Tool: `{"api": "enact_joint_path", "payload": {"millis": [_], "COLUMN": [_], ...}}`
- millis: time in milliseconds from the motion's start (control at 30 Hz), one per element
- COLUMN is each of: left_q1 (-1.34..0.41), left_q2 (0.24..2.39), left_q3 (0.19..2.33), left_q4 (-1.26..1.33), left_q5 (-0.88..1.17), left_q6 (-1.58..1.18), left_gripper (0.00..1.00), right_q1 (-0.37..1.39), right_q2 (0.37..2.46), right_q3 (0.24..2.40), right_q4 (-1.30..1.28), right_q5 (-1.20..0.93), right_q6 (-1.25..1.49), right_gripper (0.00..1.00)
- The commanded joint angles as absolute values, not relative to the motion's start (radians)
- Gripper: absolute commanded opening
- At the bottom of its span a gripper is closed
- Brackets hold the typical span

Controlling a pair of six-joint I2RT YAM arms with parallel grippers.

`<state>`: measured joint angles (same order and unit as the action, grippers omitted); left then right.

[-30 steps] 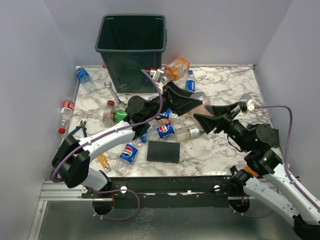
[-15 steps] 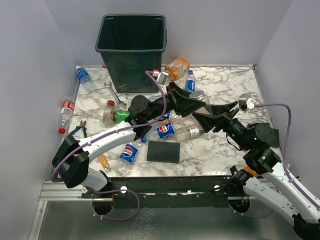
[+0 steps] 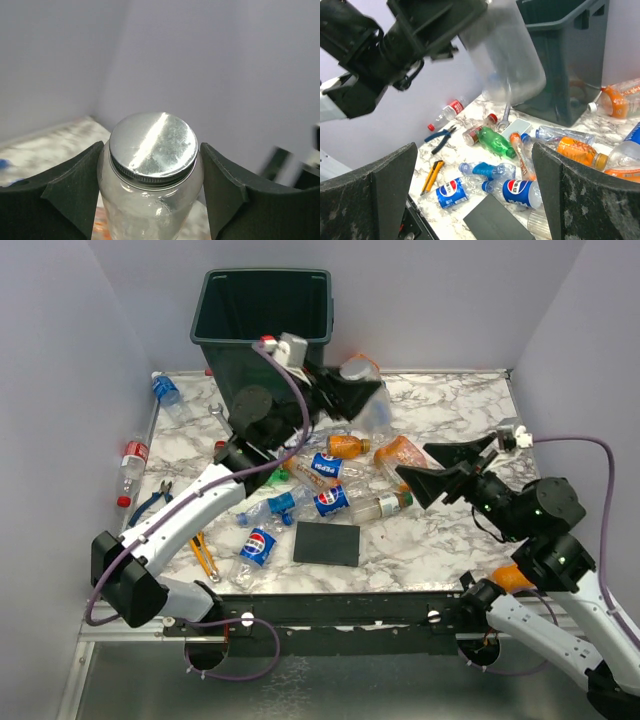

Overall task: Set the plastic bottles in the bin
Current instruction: Place the plastic bottle in the trash bin.

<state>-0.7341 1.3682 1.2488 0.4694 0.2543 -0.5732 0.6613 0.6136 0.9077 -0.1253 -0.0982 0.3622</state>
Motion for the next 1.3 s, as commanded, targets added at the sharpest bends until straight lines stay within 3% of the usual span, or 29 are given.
{"api": "enact_joint_path", "payload": {"millis": [0,133,333,700,767,867,933,1033,1267], "left_q1": [-0.661,-0.590,-0.398,-0.298,-0.298,-0.298,-0.298,-0.299,-0.324], "left_q2": [1.325,1.432,1.706,1.958,1.972,1.983,1.980,1.957,1.863], "left_q3": [1.395,1.576,1.855,1.981,1.984,1.988,1.989,1.987,1.961], "left_q4": [0.339,0.347,0.352,0.439,0.438,0.426,0.420,0.416,0.403], "left_q5": [-0.067,-0.277,-0.312,-0.342,-0.314,-0.284,-0.281,-0.274,-0.265], "left_q6": [-0.261,-0.049,-0.074,-0.103,-0.122,-0.148,-0.156,-0.162,-0.168], "left_gripper": [0.00,0.00,0.00,0.01,0.20,0.68,0.86,0.99,0.99], "right_q1": [0.667,0.667,0.666,0.667,0.667,0.667,0.667,0.667,0.667], "right_q2": [0.536,0.459,0.464,0.531,0.530,0.523,0.516,0.510,0.520], "right_q3": [0.931,0.828,0.774,0.738,0.737,0.734,0.729,0.723,0.721], "right_q4": [-0.223,-0.175,-0.157,-0.152,-0.158,-0.169,-0.175,-0.179,-0.168], "right_q5": [-0.034,0.064,0.084,0.065,0.088,0.123,0.143,0.163,0.204], "right_q6": [0.365,0.378,0.440,0.474,0.474,0.471,0.468,0.464,0.459], "right_gripper": [1.00,1.00,1.00,1.00,1.00,1.00,1.00,1.00,1.00]}}
